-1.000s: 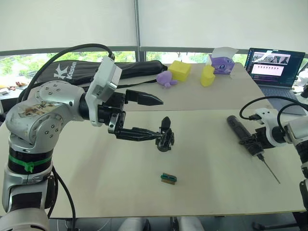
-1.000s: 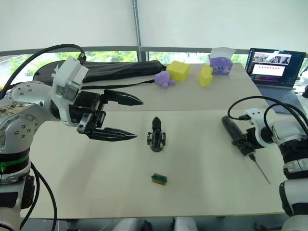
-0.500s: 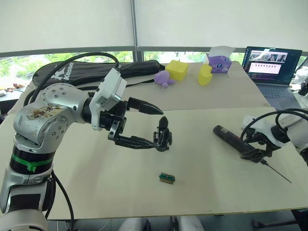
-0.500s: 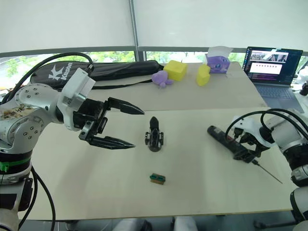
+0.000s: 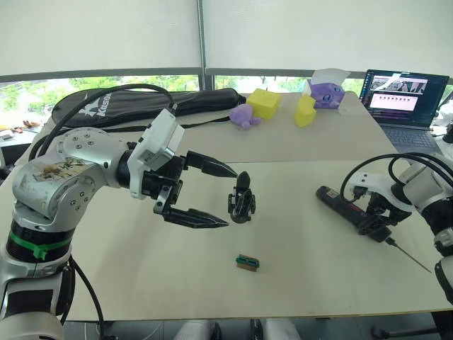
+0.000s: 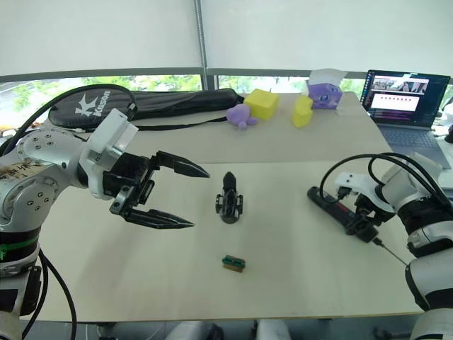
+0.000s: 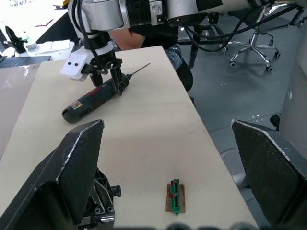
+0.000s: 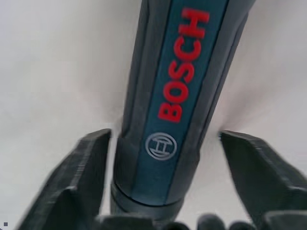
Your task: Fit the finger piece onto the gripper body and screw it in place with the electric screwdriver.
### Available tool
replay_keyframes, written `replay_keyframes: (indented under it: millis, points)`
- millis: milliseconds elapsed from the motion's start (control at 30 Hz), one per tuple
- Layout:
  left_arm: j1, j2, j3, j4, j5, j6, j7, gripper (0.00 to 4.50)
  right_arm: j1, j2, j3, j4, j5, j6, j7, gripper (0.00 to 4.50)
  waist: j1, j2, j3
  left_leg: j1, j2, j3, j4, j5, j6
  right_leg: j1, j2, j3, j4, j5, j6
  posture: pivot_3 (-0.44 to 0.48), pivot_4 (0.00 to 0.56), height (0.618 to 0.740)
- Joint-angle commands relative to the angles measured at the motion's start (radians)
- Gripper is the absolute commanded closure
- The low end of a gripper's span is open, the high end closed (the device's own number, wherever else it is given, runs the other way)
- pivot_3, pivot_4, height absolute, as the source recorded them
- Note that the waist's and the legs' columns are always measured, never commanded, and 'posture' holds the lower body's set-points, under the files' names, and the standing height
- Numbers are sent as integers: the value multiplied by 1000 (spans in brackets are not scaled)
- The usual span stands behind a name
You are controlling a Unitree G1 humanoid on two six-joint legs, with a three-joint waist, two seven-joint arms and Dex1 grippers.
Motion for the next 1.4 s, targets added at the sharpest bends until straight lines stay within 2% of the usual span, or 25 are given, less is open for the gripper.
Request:
replay_keyframes:
  millis: [33,67,200,300,367,467,567,667,733,833,900,1167,1400]
  points:
    - [-8,19,19,-18,4,-28,-13,0,34,-18,-15,-25,-7,-33,26,2257,2,0,0,0,0,0,0,0,0,0,0,0,0,0,0,0,150,740]
    - [-8,20,18,-15,6,-31,-16,0,36,-18,-23,-31,-6,-38,23,2491,2,0,0,0,0,0,0,0,0,0,0,0,0,0,0,0,150,740]
    - [18,33,-5,-14,30,-58,-50,0,35,-35,-98,-87,48,-173,16,2532,-2,0,0,0,0,0,0,0,0,0,0,0,0,0,0,0,150,740]
    - [82,45,-28,-16,54,-72,-69,0,43,-47,-260,-194,203,-274,23,2532,-10,3,2,0,0,1,0,0,0,0,0,0,1,0,0,0,150,740]
    - [139,57,-49,-16,95,-112,-90,0,120,-73,-390,-345,340,-259,44,2532,-13,7,4,0,0,1,0,0,-1,-1,0,0,1,0,0,0,150,740]
    - [243,65,-70,-28,153,-208,-123,0,324,-71,-666,-713,594,-30,5,2532,-6,7,5,0,2,0,-1,1,-2,-2,1,-2,2,-1,-1,0,150,740]
    - [335,65,-97,-17,214,-315,-160,0,500,35,-906,-1041,837,211,-149,2532,7,7,5,0,2,-2,-2,1,-2,-1,1,-4,2,-1,-2,0,150,740]
    - [394,28,-137,21,256,-386,-165,0,665,270,-1019,-1321,1021,246,-399,2532,16,4,3,1,2,-3,0,0,-2,2,1,-3,1,0,-3,0,150,740]
    - [421,-31,-155,75,304,-490,-150,0,748,377,-1020,-1439,1073,245,-525,2532,24,5,3,1,1,-3,-1,0,-3,3,0,-1,1,0,-3,0,150,740]
    - [453,-88,-159,151,336,-575,-147,0,821,463,-985,-1533,1107,221,-655,2532,30,3,3,0,0,-2,-1,-1,1,1,1,1,1,1,-1,0,150,740]
    - [470,-116,-185,208,377,-656,-165,0,886,505,-932,-1572,1061,164,-698,2532,29,2,2,1,0,-2,-1,-1,1,1,1,1,1,1,-1,0,150,740]
    - [426,-244,-263,438,510,-904,-173,0,1002,533,-806,-1599,1023,-5,-712,2532,23,2,2,2,-1,1,-1,-1,2,1,2,1,1,1,-1,0,150,740]
    - [372,-334,-279,579,563,-1015,-140,0,1033,508,-732,-1601,1006,-104,-695,2532,18,1,1,2,-1,1,-1,-1,3,1,3,1,1,1,-1,0,150,740]
